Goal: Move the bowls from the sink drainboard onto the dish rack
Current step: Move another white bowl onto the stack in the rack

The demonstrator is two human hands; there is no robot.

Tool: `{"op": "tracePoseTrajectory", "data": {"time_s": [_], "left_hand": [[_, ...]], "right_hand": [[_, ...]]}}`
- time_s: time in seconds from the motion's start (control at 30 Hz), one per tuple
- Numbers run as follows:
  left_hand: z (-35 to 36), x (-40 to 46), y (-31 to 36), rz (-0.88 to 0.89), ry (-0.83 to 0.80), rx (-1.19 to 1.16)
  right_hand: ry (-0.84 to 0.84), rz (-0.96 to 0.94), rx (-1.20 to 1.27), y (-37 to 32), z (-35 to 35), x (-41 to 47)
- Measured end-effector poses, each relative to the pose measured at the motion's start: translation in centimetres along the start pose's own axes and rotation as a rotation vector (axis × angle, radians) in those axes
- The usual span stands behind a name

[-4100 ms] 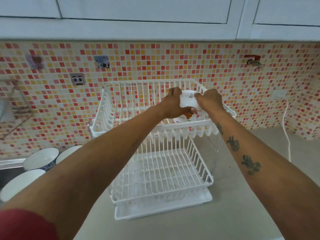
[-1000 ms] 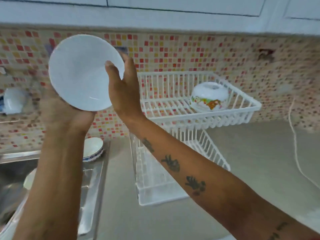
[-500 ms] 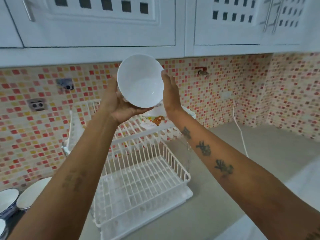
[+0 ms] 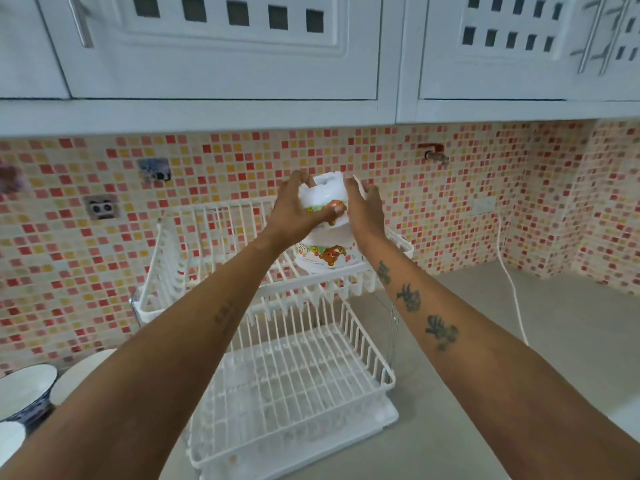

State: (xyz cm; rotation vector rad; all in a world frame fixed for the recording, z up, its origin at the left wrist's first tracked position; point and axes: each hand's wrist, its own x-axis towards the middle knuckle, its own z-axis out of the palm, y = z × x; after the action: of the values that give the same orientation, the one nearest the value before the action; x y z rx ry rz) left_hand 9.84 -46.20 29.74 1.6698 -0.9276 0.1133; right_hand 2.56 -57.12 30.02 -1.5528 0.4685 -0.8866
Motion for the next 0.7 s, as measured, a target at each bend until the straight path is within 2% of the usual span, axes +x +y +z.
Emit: {"op": "tracePoseTrajectory", "data": {"time_s": [0.13,0.33,0.7], "left_hand": [[0.9,0.0,-1.6,0.053,0.01,0.191],[1.8,0.8,-3.1,-0.01,-0.101,0.355],[2.2,1.0,-4.4,-0.016,-0.189,0.464]], "right_hand": [[-0.004,0.047,-0.148,1.3,0.6,1.0],[-0.089,0.227,-0.188,2.5,0.3,2.4],[-0.065,0.18,-0.366,3.2,1.0,3.4]]}}
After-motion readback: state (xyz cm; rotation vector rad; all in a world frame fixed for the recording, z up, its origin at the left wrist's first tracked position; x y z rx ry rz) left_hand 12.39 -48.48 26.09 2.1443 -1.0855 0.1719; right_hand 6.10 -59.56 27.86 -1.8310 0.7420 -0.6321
